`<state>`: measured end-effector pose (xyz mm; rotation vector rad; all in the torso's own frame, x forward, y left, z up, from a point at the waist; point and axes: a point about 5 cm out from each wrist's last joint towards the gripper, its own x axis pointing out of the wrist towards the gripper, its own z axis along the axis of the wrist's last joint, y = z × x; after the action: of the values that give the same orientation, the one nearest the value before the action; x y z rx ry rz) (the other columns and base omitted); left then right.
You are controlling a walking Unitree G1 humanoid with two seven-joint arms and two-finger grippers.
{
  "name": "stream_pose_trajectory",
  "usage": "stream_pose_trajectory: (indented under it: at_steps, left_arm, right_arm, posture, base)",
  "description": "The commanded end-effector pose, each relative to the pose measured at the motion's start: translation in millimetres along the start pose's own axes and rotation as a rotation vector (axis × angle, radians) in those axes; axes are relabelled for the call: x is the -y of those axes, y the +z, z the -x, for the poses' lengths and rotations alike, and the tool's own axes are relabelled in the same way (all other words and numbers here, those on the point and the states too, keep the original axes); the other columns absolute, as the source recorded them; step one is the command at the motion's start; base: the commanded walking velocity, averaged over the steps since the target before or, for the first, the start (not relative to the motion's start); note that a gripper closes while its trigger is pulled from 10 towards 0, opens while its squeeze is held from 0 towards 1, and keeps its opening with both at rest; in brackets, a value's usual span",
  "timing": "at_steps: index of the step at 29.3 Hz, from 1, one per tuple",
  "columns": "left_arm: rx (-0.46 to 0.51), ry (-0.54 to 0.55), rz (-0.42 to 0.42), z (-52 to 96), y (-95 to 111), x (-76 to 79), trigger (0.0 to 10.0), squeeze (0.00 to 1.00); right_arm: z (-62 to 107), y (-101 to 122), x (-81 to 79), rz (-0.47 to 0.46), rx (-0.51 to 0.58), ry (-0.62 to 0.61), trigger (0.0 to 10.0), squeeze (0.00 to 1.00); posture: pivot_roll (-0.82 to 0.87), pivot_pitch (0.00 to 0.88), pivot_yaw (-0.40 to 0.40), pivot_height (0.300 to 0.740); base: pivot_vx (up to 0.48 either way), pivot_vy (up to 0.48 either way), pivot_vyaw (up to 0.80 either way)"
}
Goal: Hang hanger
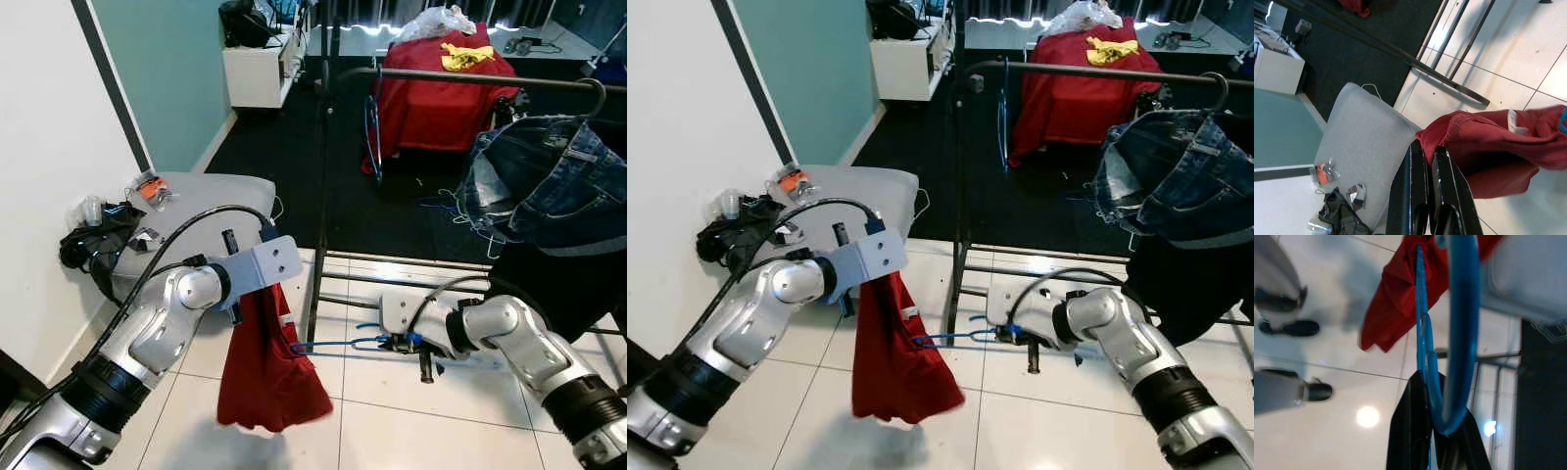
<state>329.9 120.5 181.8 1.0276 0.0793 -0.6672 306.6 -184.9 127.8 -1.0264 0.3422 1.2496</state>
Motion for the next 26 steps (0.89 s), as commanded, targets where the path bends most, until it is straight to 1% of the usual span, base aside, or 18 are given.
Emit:
stream_pose_trajectory:
  at_steps: [1, 2, 4, 5, 7, 9, 10, 11, 13, 14, 15, 16, 17, 19, 21, 22, 23, 26]
  left_arm:
    - [0.014, 0.012, -0.027, -0.5, 3.4, -4.0, 10.0, 0.00]
    - [0.029, 0.008, -0.034, -1.9, 6.9, -4.0, 10.0, 0.00]
    - [0.049, 0.003, -0.038, -3.5, 12.0, -3.6, 10.0, 0.00]
    - [0.049, 0.003, -0.038, -3.5, 12.0, -3.6, 10.0, 0.00]
    - [0.062, -0.004, -0.038, -4.6, 15.4, -2.5, 10.0, 0.00]
    - [0.066, -0.010, -0.041, -6.0, 16.7, -0.4, 10.0, 0.00]
    - [0.063, -0.014, -0.041, -6.8, 16.5, 0.8, 10.0, 0.00]
    - [0.063, -0.014, -0.041, -6.8, 16.5, 0.8, 10.0, 0.00]
    - [0.060, -0.017, -0.041, -7.6, 16.1, 2.0, 10.0, 0.00]
    - [0.060, -0.017, -0.042, -7.8, 15.9, 2.0, 10.0, 0.00]
    - [0.052, -0.014, -0.037, -7.3, 14.3, 2.8, 10.0, 0.00]
    - [0.046, -0.012, -0.033, -6.9, 13.1, 3.4, 10.0, 0.00]
    - [0.046, -0.012, -0.033, -6.9, 13.1, 3.4, 10.0, 0.00]
    - [0.037, -0.010, -0.028, -5.8, 10.9, 4.0, 10.0, 0.00]
    - [0.031, -0.014, -0.028, -4.4, 8.7, 4.6, 10.0, 0.00]
    - [0.031, -0.014, -0.028, -4.4, 8.7, 4.6, 10.0, 0.00]
    - [0.029, -0.016, -0.027, -4.0, 8.0, 4.8, 10.0, 0.00]
    - [0.027, -0.020, -0.026, -3.7, 7.6, 5.4, 10.0, 0.00]
  right_arm:
    - [-2.8, 1.7, -2.9, 0.050, 0.006, 0.018, 10.0, 0.00]
    - [-7.3, 1.8, -7.4, 0.086, 0.001, 0.074, 10.0, 0.00]
    - [-12.1, -5.1, -8.3, 0.064, -0.076, 0.112, 10.0, 0.00]
    - [-12.1, -5.1, -8.3, 0.064, -0.076, 0.112, 10.0, 0.00]
    - [-14.7, -10.3, -7.5, 0.040, -0.142, 0.133, 10.0, 0.00]
    - [-19.1, -8.7, -3.7, 0.008, -0.133, 0.122, 10.0, 0.00]
    - [-21.5, -9.2, -1.7, -0.054, -0.128, 0.108, 10.0, 0.00]
    - [-21.5, -9.2, -1.7, -0.054, -0.128, 0.108, 10.0, 0.00]
    - [-24.2, -11.7, -0.1, -0.113, -0.121, 0.097, 10.0, 0.00]
    - [-24.7, -12.6, 0.1, -0.117, -0.118, 0.097, 10.0, 0.00]
    - [-28.5, -15.7, 9.0, -0.371, -0.051, -0.007, 10.0, 0.00]
    - [-33.0, -17.7, 12.0, -0.567, 0.003, -0.059, 10.0, 0.00]
    - [-33.0, -17.7, 12.0, -0.567, 0.003, -0.059, 10.0, 0.00]
    - [-40.5, -20.7, 11.3, -0.855, 0.080, -0.095, 10.0, 0.00]
    - [-43.5, -23.8, 7.8, -1.043, 0.122, -0.111, 10.0, 0.00]
    - [-43.5, -23.8, 7.8, -1.043, 0.122, -0.111, 10.0, 0.00]
    - [-44.6, -23.2, 7.1, -1.114, 0.147, -0.114, 10.0, 0.00]
    - [-44.3, -21.5, 6.6, -1.115, 0.145, -0.121, 10.0, 0.00]
  posture:
    - [0.02, 0.042, 0.043, 0.740]
    - [0.01, 0.041, 0.045, 0.740]
    - [0.01, 0.042, 0.042, 0.740]
    - [0.01, 0.042, 0.042, 0.740]
    - [0.01, 0.045, 0.045, 0.740]
    - [0.01, 0.048, 0.047, 0.740]
    - [0.02, 0.052, 0.045, 0.740]
    - [0.02, 0.052, 0.045, 0.740]
    - [0.02, 0.052, 0.045, 0.740]
    - [0.02, 0.052, 0.045, 0.740]
    - [0.02, 0.057, 0.034, 0.740]
    - [0.02, 0.057, 0.034, 0.740]
    - [0.02, 0.057, 0.034, 0.740]
    - [0.02, 0.059, 0.035, 0.740]
    - [0.02, 0.065, 0.036, 0.740]
    - [0.02, 0.065, 0.036, 0.740]
    - [0.01, 0.066, 0.036, 0.740]
    - [0.01, 0.070, 0.038, 0.740]
  base:
    - [0.000, 0.000, 0.00]
    - [0.000, 0.000, 0.00]
    - [0.000, 0.000, 0.00]
    - [0.000, 0.000, 0.00]
    - [0.000, 0.000, 0.00]
    - [0.000, 0.000, 0.00]
    - [0.000, 0.000, 0.00]
    - [0.000, 0.000, 0.00]
    - [0.000, 0.000, 0.00]
    - [0.000, 0.000, 0.00]
    - [0.000, 0.000, 0.00]
    - [0.000, 0.000, 0.00]
    - [0.000, 0.000, 0.00]
    - [0.000, 0.000, 0.00]
    - [0.000, 0.000, 0.00]
    - [0.000, 0.000, 0.00]
    - [0.000, 0.000, 0.00]
    - [0.000, 0.000, 0.00]
